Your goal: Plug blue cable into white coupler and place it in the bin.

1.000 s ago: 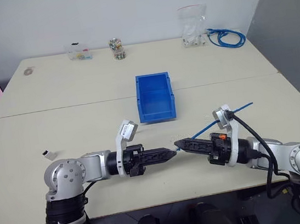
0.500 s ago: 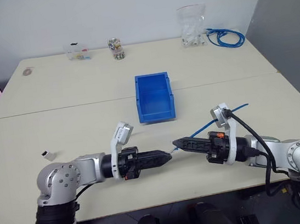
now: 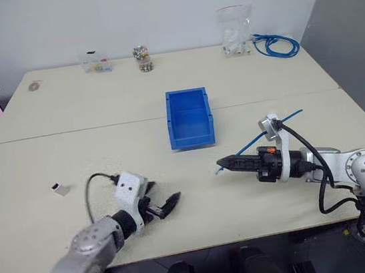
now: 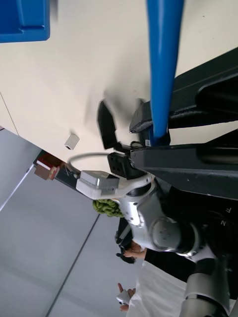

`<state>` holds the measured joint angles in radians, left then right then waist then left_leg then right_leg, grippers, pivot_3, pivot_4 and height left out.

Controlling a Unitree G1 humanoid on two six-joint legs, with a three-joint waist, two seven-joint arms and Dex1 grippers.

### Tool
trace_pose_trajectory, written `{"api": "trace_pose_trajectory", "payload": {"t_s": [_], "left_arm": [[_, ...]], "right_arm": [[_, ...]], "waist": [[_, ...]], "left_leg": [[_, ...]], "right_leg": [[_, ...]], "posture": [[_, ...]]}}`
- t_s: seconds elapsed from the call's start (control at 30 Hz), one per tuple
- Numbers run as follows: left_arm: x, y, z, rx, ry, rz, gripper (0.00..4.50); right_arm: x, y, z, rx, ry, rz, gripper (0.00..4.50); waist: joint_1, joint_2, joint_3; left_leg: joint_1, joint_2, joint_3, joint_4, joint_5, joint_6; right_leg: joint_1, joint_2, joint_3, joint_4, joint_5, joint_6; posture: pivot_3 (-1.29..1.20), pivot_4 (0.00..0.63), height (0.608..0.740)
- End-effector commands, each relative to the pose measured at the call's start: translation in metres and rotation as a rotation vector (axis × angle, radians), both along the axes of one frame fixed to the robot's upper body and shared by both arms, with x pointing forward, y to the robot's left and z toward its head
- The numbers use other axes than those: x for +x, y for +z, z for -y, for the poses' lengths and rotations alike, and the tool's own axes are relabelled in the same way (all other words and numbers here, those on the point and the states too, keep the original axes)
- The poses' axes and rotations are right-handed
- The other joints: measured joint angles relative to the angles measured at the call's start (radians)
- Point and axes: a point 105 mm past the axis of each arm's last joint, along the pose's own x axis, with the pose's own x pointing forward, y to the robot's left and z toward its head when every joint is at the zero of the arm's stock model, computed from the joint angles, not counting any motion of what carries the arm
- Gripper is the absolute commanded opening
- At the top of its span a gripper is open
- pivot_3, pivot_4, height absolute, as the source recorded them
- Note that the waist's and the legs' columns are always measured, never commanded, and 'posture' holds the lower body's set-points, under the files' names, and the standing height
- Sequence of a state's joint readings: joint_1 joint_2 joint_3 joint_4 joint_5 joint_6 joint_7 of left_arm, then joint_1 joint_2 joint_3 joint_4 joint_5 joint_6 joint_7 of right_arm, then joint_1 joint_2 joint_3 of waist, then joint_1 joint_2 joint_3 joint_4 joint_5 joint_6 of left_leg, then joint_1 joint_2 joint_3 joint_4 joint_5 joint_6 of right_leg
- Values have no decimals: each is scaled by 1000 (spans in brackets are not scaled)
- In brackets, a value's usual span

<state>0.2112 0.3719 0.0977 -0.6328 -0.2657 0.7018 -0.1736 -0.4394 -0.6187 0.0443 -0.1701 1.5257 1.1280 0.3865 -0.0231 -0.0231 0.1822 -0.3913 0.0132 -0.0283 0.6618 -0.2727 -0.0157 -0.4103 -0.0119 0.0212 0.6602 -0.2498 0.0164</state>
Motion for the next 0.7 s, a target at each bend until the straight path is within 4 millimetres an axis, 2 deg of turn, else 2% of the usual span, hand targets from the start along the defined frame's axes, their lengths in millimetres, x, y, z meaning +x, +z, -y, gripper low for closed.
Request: {"api": "trace_pose_trajectory", "payload": {"t_s": [0.03, 0.17, 0.33, 0.53, 0.7], "left_arm": [[-6, 25, -36, 120, 349, 189, 4489], [-20, 14, -72, 93, 711, 202, 4489], [-15, 3, -103, -60, 954, 228, 4489], [8, -5, -117, -161, 960, 244, 4489], [19, -8, -124, -173, 945, 239, 4489]], "right_arm": [[-1, 8, -4, 14, 57, 32, 147], [5, 6, -10, 5, 97, 35, 147], [12, 10, -15, 3, 131, 49, 147], [13, 9, -11, -10, 133, 48, 147], [12, 9, -8, -9, 121, 50, 147]], "waist": [[2, 0, 0], [5, -1, 0], [8, -1, 0], [15, -1, -1], [17, -2, -1]], "left_leg": [[0, -1, 1, 0, 0, 0], [-1, -1, 0, 1, 0, 0], [-2, -2, 3, 2, 0, 0], [-4, -1, 3, 2, 0, 0], [-3, -2, 3, 3, 0, 0]], "right_leg": [[0, -1, 0, 0, 0, 0], [0, -1, -1, 1, 1, 2], [1, 4, -3, 0, 2, 3], [0, 5, -4, -1, 3, 0], [0, 5, -5, -1, 5, -1]], "posture": [[0, 150, 740], [0, 150, 740], [0, 150, 740], [0, 150, 740], [0, 150, 740]]}}
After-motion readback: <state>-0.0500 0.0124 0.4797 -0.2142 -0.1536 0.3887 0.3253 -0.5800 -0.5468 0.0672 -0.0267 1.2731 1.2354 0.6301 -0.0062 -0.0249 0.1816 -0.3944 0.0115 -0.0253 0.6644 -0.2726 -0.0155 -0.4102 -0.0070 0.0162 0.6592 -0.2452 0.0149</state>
